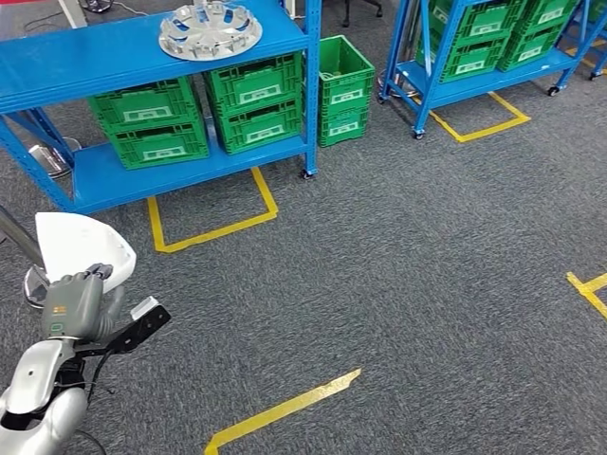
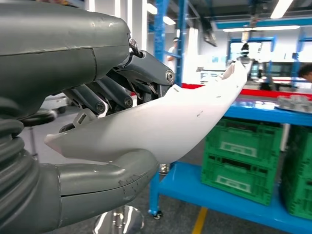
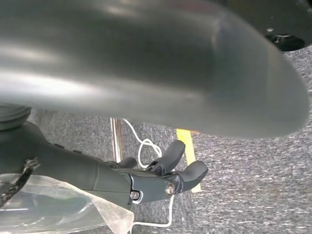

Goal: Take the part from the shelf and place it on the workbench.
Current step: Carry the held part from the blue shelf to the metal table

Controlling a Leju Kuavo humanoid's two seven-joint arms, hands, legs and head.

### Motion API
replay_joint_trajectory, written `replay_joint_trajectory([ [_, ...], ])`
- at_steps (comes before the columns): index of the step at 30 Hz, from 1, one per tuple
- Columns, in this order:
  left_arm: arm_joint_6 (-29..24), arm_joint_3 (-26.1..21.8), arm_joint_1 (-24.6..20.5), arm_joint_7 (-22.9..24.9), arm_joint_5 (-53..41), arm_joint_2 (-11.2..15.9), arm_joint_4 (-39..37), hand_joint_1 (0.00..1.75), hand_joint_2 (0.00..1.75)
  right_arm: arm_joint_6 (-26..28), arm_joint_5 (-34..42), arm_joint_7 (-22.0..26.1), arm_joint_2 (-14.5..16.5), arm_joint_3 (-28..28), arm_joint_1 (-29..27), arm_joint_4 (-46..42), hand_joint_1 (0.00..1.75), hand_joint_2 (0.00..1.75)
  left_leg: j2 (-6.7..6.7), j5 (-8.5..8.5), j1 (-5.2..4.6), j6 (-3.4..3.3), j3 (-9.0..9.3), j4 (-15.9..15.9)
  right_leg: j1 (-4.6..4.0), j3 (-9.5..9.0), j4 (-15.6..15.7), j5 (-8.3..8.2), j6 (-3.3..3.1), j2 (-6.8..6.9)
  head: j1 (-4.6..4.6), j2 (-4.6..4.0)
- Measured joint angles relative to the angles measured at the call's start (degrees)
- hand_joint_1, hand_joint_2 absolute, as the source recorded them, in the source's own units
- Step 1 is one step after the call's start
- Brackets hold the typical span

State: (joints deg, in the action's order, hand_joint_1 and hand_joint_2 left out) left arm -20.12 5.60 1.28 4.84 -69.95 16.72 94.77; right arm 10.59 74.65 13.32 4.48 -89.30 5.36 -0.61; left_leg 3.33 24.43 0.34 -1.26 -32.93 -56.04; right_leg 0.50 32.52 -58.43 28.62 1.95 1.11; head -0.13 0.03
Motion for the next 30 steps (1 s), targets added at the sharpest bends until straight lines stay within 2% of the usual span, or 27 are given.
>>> replay_joint_trajectory([
  [1,0.07,0.00,-0.04,0.03,-0.02,-0.02,0.04,1.75,1.75,-0.03,-0.04,0.02,0.00,-0.01,-0.03,0.00,0.00,0.00,-0.26,-0.23,0.19,-0.18,0.04,0.25,0.06,1.18,-2.63,1.72,0.15,-0.36,0.09,0.00],
  [3,0.23,0.03,0.00,0.08,-0.06,-0.08,0.09,1.75,1.75,-0.16,-0.12,0.09,0.00,-0.01,-0.17,0.00,0.00,0.00,-0.94,-0.43,0.23,-0.26,-0.25,0.24,0.22,4.60,-10.61,5.75,0.45,-0.86,0.22,0.01],
  [4,0.33,0.05,0.10,0.08,-0.06,-0.11,0.09,1.75,1.75,-0.23,-0.16,0.13,0.00,-0.01,-0.27,0.00,0.00,0.00,-1.37,-0.50,0.26,-0.19,-0.37,0.21,0.30,6.00,-13.76,6.83,0.60,-0.92,0.21,0.01],
  [5,0.40,0.07,0.18,0.09,-0.07,-0.16,0.09,1.75,1.75,-0.29,-0.20,0.16,0.00,-0.01,-0.34,0.00,0.00,0.00,-1.87,-0.58,0.31,-0.06,-0.46,0.18,0.39,6.53,-15.03,6.86,0.72,-0.93,0.21,0.01],
  [6,0.49,0.08,0.21,0.09,-0.07,-0.21,0.09,1.75,1.75,-0.34,-0.23,0.18,0.00,-0.01,-0.37,0.00,0.00,0.00,-2.41,-0.66,0.39,0.10,-0.51,0.14,0.50,5.82,-13.71,5.68,0.80,-0.97,0.22,0.00],
  [8,0.57,0.09,0.18,0.13,-0.07,-0.30,0.09,1.75,1.75,-0.40,-0.27,0.20,0.00,-0.01,-0.26,0.01,0.00,0.00,-3.47,-0.75,0.62,0.63,-0.58,-0.05,0.88,1.76,-5.84,2.00,0.93,-1.92,0.22,-0.01],
  [9,0.60,0.08,0.12,0.16,-0.07,-0.32,0.09,1.75,1.75,-0.42,-0.29,0.23,0.01,-0.01,-0.15,0.01,0.00,0.00,-4.01,-0.75,0.64,1.02,-0.72,-0.27,0.98,-0.18,-2.03,0.77,0.84,-2.70,0.22,-0.01],
  [10,0.61,0.08,0.08,0.19,-0.07,-0.33,0.10,1.75,1.75,-0.46,-0.30,0.26,0.01,-0.01,-0.06,0.01,0.00,0.00,-4.46,-0.79,0.64,1.44,-0.89,-0.45,1.02,-1.41,0.45,0.20,0.65,-3.26,0.20,-0.01],
  [11,0.61,0.08,0.05,0.20,-0.08,-0.33,0.10,1.75,1.75,-0.52,-0.31,0.28,0.02,-0.01,0.00,0.01,0.00,0.00,-4.86,-0.88,0.63,1.86,-1.07,-0.54,0.95,-1.87,1.41,0.26,0.33,-3.57,0.19,-0.01],
  [13,0.62,0.08,0.08,0.22,-0.08,-0.31,0.10,1.75,1.75,-0.64,-0.31,0.28,0.02,-0.02,0.07,0.02,0.00,0.00,-5.53,-1.21,0.77,2.61,-1.31,-0.45,0.75,-2.02,1.37,0.10,-0.63,-2.86,0.16,-0.01],
  [15,0.61,0.07,0.03,0.22,-0.08,-0.28,0.09,1.75,1.75,-0.69,-0.31,0.23,0.02,-0.03,0.15,0.03,0.00,0.00,-5.23,-0.08,0.96,3.12,-2.06,-1.85,0.74,-2.17,1.45,-0.32,-1.54,-2.08,0.06,-0.01],
  [16,0.61,0.06,-0.04,0.23,-0.08,-0.28,0.09,1.75,1.75,-0.69,-0.31,0.21,0.02,-0.03,0.18,0.04,0.00,0.00,-4.79,1.51,0.99,3.28,-3.06,-4.19,0.74,-2.10,1.53,-0.51,-1.88,-1.63,-0.02,-0.01],
  [18,0.63,0.07,-0.18,0.22,-0.08,-0.27,0.08,1.75,1.75,-0.74,-0.36,0.21,0.02,-0.03,0.18,0.04,0.00,0.00,-4.03,5.67,0.97,3.44,-6.16,-11.79,0.47,-1.96,1.52,-0.56,-2.18,-0.80,-0.13,-0.01],
  [19,0.67,0.08,-0.19,0.23,-0.07,-0.28,0.06,1.75,1.75,-0.76,-0.39,0.21,0.02,-0.03,0.17,0.03,0.00,0.00,-3.92,7.13,0.96,3.45,-7.55,-15.34,0.30,-1.90,1.51,-0.54,-2.24,-0.33,-0.12,-0.01],
  [20,0.71,0.08,-0.17,0.24,-0.07,-0.28,0.03,1.75,1.75,-0.78,-0.43,0.21,0.02,-0.04,0.18,0.03,0.00,0.00,-3.87,7.58,0.94,3.38,-8.19,-17.27,0.14,-1.85,1.49,-0.51,-2.30,0.15,-0.12,-0.01],
  [21,0.75,0.08,-0.17,0.26,-0.06,-0.28,0.01,1.75,1.75,-0.78,-0.46,0.21,0.02,-0.04,0.20,0.02,0.00,0.00,-3.78,6.95,0.89,3.20,-7.80,-17.00,-0.01,-1.85,1.48,-0.48,-2.35,0.65,-0.13,-0.01],
  [22,0.77,0.08,-0.18,0.27,-0.06,-0.27,-0.01,1.75,1.75,-0.78,-0.49,0.21,0.02,-0.05,0.23,0.02,0.00,0.00,-3.55,5.43,0.79,2.93,-6.37,-14.56,-0.15,-1.91,1.47,-0.43,-2.39,1.16,-0.13,-0.01],
  [24,0.78,0.08,-0.32,0.27,-0.05,-0.27,-0.02,1.75,1.75,-0.78,-0.49,0.21,0.02,-0.05,0.31,0.00,0.00,0.00,-1.57,2.18,0.22,2.12,-2.30,-6.98,-0.52,-2.07,1.40,-0.23,-2.33,2.15,-0.13,-0.01],
  [26,0.78,0.08,-0.61,0.27,-0.04,-0.27,-0.01,1.75,1.75,-0.75,-0.49,0.20,0.02,-0.06,0.36,-0.02,0.00,0.00,0.14,1.21,-0.38,1.43,-0.18,-2.38,-0.90,-2.02,1.24,0.01,-2.03,3.23,-0.06,0.00],
  [27,0.78,0.08,-0.68,0.29,-0.03,-0.26,-0.01,1.75,1.75,-0.73,-0.49,0.20,0.02,-0.07,0.39,-0.02,0.00,0.00,0.13,1.43,-0.59,1.25,-0.12,-1.81,-1.02,-1.98,1.20,0.11,-1.81,3.82,-0.07,0.01],
  [28,0.78,0.05,-0.65,0.33,-0.03,-0.25,-0.01,1.75,1.75,-0.70,-0.50,0.20,0.02,-0.07,0.43,-0.02,0.00,0.00,-0.49,1.38,-0.57,1.01,-0.26,-1.63,-1.01,-2.01,1.22,0.20,-1.56,4.44,-0.08,0.01],
  [29,0.78,0.04,-0.55,0.37,-0.02,-0.23,-0.01,1.75,1.75,-0.68,-0.51,0.20,0.02,-0.07,0.49,-0.02,0.00,0.00,-1.07,1.25,-0.48,0.76,-0.29,-1.48,-0.93,-1.94,1.08,0.46,-1.25,4.48,-0.09,0.00],
  [30,0.78,0.02,-0.54,0.40,-0.02,-0.23,-0.01,1.75,1.75,-0.67,-0.52,0.21,0.02,-0.07,0.56,-0.02,0.00,0.00,-1.64,1.10,-0.33,0.43,-0.28,-1.33,-0.84,-1.60,0.31,1.16,-0.94,3.75,-0.04,-0.01],
])
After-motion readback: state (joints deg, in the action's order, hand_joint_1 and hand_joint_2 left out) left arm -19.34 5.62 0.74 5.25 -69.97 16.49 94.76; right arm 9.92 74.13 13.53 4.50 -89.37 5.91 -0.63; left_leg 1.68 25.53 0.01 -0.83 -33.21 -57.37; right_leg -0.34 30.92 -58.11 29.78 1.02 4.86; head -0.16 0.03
